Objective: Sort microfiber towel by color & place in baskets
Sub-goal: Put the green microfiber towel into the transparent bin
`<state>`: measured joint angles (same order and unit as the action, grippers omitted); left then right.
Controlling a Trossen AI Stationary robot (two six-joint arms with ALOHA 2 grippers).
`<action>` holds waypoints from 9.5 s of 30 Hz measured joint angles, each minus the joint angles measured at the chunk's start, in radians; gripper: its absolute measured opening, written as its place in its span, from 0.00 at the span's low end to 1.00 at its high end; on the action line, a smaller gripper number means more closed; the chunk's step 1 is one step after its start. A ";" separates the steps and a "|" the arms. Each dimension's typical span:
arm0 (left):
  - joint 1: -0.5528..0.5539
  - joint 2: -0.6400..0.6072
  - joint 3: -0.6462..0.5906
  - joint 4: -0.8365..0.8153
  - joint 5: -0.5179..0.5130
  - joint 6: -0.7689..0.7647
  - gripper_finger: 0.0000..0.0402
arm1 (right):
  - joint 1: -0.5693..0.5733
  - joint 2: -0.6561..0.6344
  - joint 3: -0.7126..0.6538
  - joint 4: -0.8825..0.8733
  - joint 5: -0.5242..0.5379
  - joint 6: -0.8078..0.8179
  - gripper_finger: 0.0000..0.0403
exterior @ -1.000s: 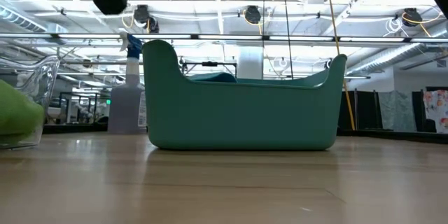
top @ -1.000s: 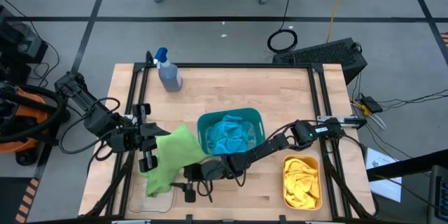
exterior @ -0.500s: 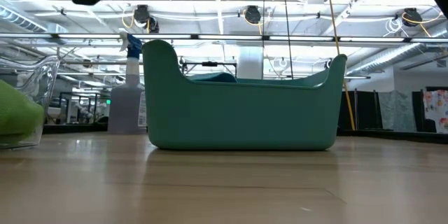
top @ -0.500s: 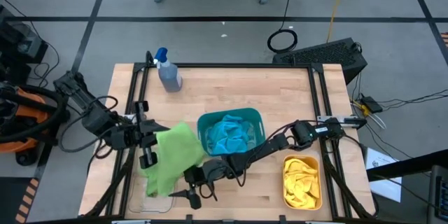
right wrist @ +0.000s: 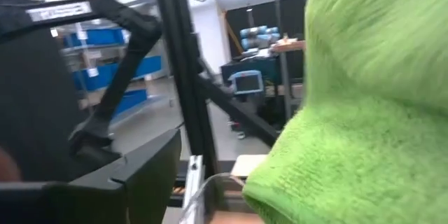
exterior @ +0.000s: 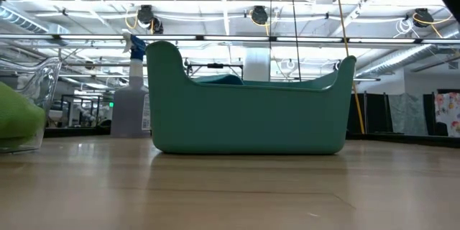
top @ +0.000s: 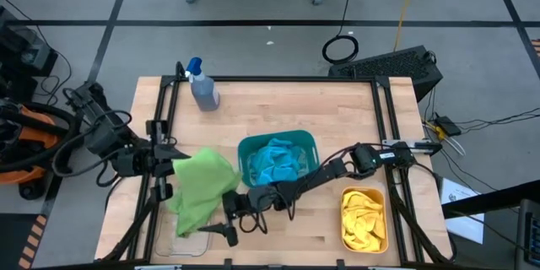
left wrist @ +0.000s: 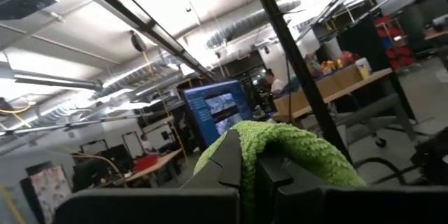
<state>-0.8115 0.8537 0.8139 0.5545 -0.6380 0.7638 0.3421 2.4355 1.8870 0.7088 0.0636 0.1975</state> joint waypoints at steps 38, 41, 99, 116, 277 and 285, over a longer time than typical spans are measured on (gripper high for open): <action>-0.206 0.106 -0.031 -0.502 -0.026 -0.609 0.01 | 0.116 -0.090 0.000 -0.145 0.296 -0.199 0.19; -0.205 0.124 -0.031 -0.514 -0.029 -0.639 0.01 | 0.126 -0.090 0.000 -0.100 0.277 -0.197 0.32; -0.414 0.099 -0.030 -0.751 -0.267 -0.915 0.69 | 0.131 -0.276 0.001 -0.492 0.376 -0.270 0.03; -0.508 0.049 -0.031 -0.792 -0.706 -0.915 0.69 | 0.008 -0.028 -0.001 -0.218 0.209 0.005 0.03; -0.376 0.228 0.047 -1.455 0.184 -1.932 0.49 | 0.215 -0.138 0.235 -1.094 0.304 -0.039 0.50; -0.316 0.276 -0.043 -1.451 0.049 -1.886 0.40 | 0.216 -0.137 0.235 -1.093 0.304 -0.036 0.50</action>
<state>-1.1274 1.1295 0.7712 -0.8968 -0.5890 -1.1226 0.5583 2.2982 2.1216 -0.3846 0.3679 0.1617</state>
